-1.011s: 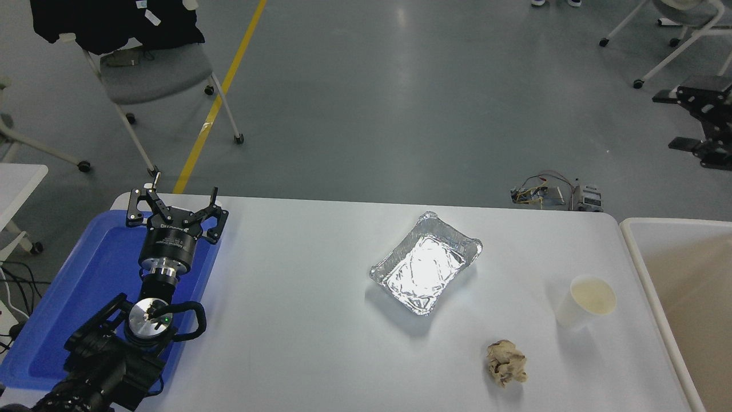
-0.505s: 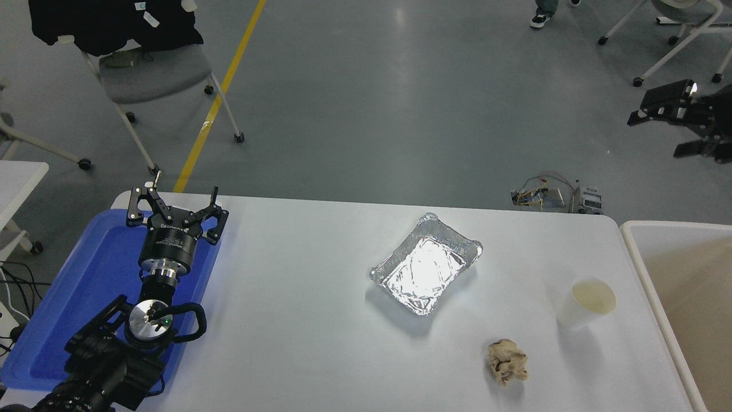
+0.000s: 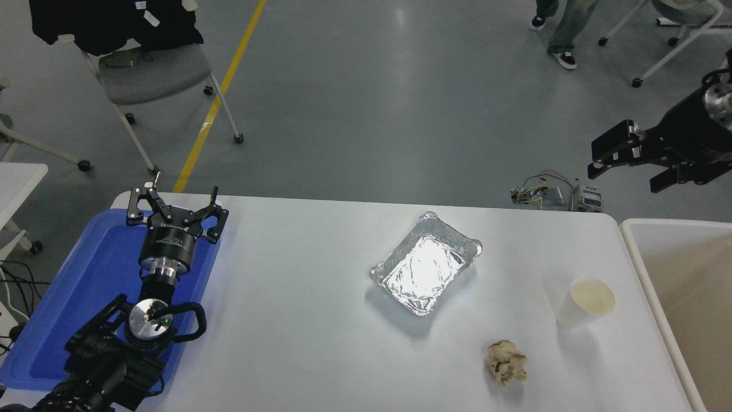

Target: Pick up paper cup place in dustbin

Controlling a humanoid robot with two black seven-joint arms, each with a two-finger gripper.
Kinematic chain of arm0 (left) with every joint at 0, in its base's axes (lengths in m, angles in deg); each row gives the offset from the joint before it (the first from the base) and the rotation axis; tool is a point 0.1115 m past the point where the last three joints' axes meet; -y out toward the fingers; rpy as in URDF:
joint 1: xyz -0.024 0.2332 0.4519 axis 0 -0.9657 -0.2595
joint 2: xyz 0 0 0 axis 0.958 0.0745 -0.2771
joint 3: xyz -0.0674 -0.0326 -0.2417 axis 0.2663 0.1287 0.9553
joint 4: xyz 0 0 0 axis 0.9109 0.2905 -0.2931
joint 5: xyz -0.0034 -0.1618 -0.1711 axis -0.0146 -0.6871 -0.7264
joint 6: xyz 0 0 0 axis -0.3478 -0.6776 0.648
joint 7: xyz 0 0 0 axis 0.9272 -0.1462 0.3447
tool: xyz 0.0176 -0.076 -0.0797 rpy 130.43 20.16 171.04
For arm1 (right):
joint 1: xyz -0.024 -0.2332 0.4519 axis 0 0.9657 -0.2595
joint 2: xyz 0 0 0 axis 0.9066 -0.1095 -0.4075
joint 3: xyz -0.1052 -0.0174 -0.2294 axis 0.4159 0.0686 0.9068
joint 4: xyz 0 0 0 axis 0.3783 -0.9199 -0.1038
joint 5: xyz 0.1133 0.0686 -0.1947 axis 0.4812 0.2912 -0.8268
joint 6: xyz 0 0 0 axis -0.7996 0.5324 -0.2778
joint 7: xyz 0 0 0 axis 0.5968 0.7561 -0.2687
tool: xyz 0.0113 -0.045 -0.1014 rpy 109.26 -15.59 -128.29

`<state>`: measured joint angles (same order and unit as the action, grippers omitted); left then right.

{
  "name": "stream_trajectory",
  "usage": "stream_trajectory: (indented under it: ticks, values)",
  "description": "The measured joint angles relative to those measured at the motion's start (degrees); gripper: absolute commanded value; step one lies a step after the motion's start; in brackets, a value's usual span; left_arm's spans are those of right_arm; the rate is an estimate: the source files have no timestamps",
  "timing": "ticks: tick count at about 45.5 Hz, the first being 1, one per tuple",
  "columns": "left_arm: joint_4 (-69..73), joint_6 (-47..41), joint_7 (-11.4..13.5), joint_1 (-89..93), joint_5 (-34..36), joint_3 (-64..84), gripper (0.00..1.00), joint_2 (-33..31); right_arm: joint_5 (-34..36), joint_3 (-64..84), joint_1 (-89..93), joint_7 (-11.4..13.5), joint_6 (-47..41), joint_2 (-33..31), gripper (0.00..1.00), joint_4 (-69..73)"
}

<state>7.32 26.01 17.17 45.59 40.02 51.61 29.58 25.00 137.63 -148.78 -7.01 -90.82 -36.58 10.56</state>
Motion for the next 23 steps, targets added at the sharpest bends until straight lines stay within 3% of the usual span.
stream_trajectory:
  ticks: [23]
  values:
    - [0.0,0.0,0.0,0.0,0.0,0.0,1.00,0.0,-0.3,1.3,-1.3,0.1,0.0,3.6,1.00,5.5]
